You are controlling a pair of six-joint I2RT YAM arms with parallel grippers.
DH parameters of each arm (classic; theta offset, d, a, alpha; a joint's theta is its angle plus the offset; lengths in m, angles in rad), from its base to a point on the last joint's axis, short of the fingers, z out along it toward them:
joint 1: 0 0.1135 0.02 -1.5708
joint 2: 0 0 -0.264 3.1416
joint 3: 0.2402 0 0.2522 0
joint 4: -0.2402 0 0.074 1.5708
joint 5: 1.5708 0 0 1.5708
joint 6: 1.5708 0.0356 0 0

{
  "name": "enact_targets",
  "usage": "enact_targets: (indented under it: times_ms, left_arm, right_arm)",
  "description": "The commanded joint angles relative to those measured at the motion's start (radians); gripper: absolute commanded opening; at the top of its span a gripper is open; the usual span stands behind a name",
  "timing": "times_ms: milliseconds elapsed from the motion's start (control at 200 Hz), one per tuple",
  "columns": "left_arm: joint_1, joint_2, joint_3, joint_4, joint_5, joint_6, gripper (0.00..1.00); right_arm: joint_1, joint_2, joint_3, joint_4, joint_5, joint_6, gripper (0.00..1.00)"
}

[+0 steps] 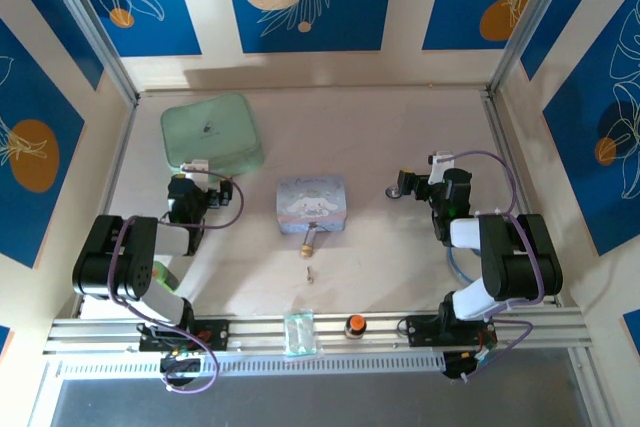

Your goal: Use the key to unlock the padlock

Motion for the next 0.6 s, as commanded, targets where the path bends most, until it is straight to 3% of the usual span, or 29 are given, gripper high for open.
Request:
enact_targets:
  times_ms: [0,230,385,595]
  left_arm:
    - [0.007,0.008,0.013,0.033,0.022,-0.002,0.99]
    - [0.007,-0.019,0.001,0.039,0.027,-0.002,0.99]
    - [0.006,-0.144,-0.001,-0.065,0.005,-0.003,0.99]
    - [0.000,-0.347,-0.004,-0.191,-0.010,-0.061,0.99]
  right_arm:
    - [-0.004,0.011,0.023,0.021,-0.013,0.009,0.99]
    - [-0.004,0.003,0.025,0.017,-0.025,0.006,0.99]
    - [0.034,-0.092,0.127,-0.243,-0.056,-0.054,0.99]
    - [0.128,-0.193,0.190,-0.414,0.011,-0.102,0.99]
